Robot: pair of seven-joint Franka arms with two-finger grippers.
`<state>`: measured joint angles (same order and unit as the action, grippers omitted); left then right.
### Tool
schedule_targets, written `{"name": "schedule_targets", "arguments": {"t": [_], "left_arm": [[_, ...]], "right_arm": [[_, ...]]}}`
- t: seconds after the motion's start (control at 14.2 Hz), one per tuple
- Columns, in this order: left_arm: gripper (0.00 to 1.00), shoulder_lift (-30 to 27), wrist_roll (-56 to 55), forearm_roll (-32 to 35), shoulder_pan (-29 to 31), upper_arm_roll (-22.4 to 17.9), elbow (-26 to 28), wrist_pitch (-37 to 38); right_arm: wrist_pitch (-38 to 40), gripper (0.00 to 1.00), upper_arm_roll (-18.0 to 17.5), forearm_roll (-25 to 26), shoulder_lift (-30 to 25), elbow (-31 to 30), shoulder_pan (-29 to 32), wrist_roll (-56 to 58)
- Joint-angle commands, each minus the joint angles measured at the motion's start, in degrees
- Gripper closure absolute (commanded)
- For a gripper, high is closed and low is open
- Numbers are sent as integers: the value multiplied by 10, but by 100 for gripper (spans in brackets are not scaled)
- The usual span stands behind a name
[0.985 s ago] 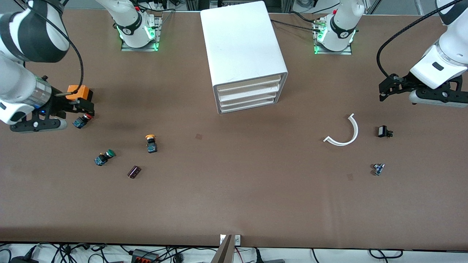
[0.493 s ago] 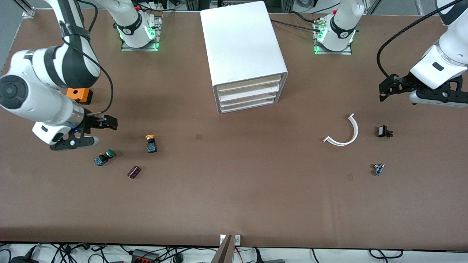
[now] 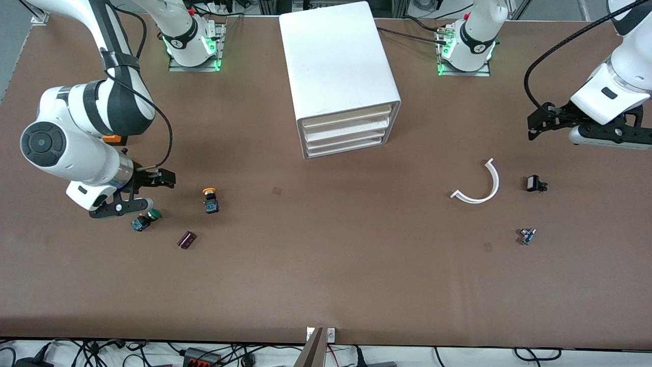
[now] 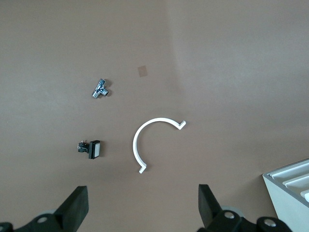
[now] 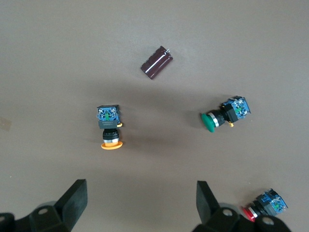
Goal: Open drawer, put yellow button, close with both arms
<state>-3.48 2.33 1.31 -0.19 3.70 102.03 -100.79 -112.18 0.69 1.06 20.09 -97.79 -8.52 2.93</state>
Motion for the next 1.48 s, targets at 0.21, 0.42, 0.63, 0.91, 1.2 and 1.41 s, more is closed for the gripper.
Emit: {"name": "schedule_targets", "arguments": {"t": [0.21, 0.42, 0.63, 0.91, 1.2, 1.41], "left_arm": [[0, 8, 0, 0, -2, 15, -17, 90], [0, 38, 0, -83, -2, 16, -17, 145], [0, 72, 7, -168, 2, 16, -17, 210], [0, 146, 84, -319, -9, 16, -32, 217], [0, 258, 254, -478, -10, 17, -41, 188], [0, 307, 342, -555, -47, 17, -40, 131]], "right_arm": [[-40, 0, -1, -4, 50, 2, -16, -6], [-65, 0, -1, -4, 73, 4, -25, -6], [-81, 0, -1, -4, 98, 9, -30, -17], [-109, 0, -2, -4, 126, 10, -41, -19], [-129, 0, -2, -4, 151, 10, -41, -20], [-129, 0, -2, -4, 160, 10, -50, -20]]}}
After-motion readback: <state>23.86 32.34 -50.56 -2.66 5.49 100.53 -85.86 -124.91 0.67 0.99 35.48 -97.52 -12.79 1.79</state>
